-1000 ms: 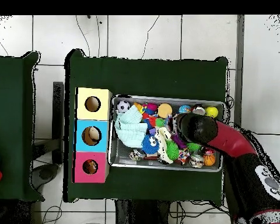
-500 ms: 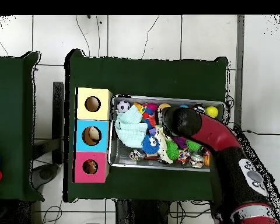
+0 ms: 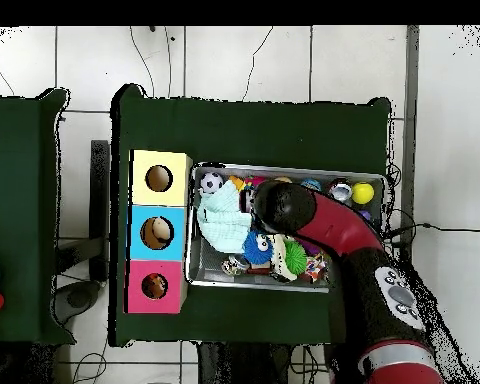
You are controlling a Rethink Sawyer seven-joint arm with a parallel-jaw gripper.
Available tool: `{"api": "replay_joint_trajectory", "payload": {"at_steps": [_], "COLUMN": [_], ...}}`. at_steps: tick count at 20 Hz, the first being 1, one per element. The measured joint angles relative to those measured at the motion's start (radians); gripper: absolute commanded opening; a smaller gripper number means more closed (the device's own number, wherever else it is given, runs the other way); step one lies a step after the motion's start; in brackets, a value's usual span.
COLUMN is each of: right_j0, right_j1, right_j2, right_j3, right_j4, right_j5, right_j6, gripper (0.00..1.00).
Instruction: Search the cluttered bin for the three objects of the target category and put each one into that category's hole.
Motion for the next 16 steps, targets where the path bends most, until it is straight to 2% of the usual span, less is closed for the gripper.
{"api": "replay_joint_trajectory", "payload": {"at_steps": [16], "right_j0": [0.198], "right_j1": [0.010], "right_j2": [-0.078], "right_j3": [0.009], "right_j4": [0.114], "right_j5": [0.000], "right_j6": [0.199], "gripper": [0.00]}}
